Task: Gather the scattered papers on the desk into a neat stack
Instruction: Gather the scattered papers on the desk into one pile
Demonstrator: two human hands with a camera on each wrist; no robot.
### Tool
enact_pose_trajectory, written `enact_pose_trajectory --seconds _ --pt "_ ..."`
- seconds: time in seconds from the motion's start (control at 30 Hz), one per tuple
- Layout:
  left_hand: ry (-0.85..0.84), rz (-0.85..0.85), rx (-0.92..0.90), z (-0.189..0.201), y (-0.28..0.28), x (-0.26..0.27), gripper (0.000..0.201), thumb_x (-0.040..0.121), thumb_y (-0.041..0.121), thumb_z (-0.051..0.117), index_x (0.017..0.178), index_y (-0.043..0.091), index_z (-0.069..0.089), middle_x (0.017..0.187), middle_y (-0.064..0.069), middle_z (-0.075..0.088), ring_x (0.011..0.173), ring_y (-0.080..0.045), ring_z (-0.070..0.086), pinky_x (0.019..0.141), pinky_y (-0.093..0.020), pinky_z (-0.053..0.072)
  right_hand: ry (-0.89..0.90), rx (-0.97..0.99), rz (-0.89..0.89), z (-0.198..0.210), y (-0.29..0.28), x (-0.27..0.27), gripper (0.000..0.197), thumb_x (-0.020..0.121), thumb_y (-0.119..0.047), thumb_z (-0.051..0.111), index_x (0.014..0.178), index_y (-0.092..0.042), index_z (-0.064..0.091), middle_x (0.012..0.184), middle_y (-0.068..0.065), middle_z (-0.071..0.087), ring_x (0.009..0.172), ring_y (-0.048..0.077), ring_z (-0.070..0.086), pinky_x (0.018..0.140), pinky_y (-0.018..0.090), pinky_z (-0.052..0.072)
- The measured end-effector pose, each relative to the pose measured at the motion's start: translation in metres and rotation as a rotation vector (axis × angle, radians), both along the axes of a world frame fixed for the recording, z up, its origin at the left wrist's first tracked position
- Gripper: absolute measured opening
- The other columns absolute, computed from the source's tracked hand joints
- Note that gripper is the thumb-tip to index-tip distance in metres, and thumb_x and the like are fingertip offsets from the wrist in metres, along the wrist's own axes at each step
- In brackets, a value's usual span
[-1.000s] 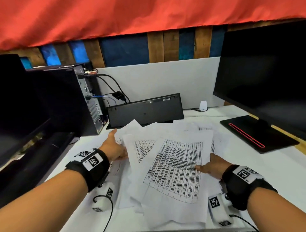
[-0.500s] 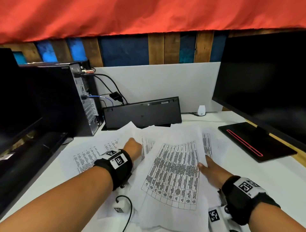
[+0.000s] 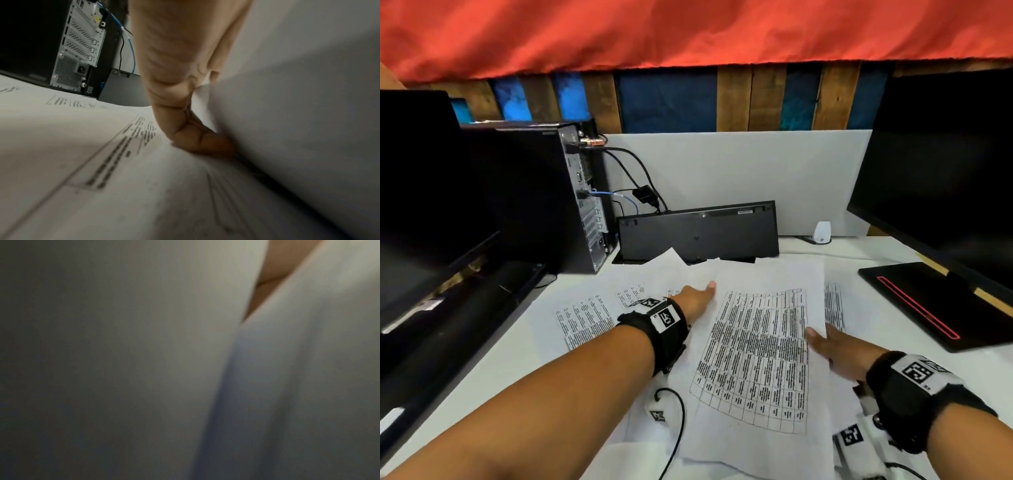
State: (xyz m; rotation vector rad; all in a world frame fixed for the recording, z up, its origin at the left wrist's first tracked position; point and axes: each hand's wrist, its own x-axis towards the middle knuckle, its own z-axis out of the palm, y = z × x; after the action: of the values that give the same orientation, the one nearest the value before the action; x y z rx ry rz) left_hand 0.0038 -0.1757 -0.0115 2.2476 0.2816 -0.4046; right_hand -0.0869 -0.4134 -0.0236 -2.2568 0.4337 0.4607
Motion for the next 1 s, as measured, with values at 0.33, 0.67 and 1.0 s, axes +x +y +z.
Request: enact_pose_trajectory --seconds 0.33,0.67,1.0 --pt "-0.062 -0.096 0.131 -0.004 0.015 -0.004 0.050 0.093 0.013 0.053 0.138 0.001 0.035 0.133 -0.018 0.054 0.113 -0.031 0.059 0.090 -0.036 0.051 -0.096 0.067 -0.077 -0.021 -0.003 -0.002 0.097 0.082 -0.042 0.068 0.151 -0.009 0.008 0.152 0.007 0.031 0.137 0.025 0.036 0.107 0.029 0.031" --pt "-0.107 0.182 0.381 -0.008 0.122 0.003 0.072 0.073 0.043 0.067 0.132 0.006 0.048 0.136 -0.017 0.053 0.124 -0.035 0.053 0.105 -0.042 0.045 -0.083 -0.051 -0.120 -0.034 -0.004 0.002 0.051 0.078 -0.022 0.077 0.117 0.001 0.054 0.103 0.013 0.064 0.090 0.026 0.060 0.067 0.027 0.044" --pt "0.080 0.118 0.712 -0.003 0.195 -0.009 0.069 0.090 0.054 0.054 0.142 0.010 0.045 0.146 -0.009 0.048 0.134 -0.025 0.046 0.112 -0.033 0.037 -0.087 -0.215 -0.098 -0.028 0.007 -0.008 0.042 0.090 -0.033 0.061 0.118 -0.002 0.052 0.127 0.015 0.053 0.118 0.026 0.052 0.081 0.021 0.035"
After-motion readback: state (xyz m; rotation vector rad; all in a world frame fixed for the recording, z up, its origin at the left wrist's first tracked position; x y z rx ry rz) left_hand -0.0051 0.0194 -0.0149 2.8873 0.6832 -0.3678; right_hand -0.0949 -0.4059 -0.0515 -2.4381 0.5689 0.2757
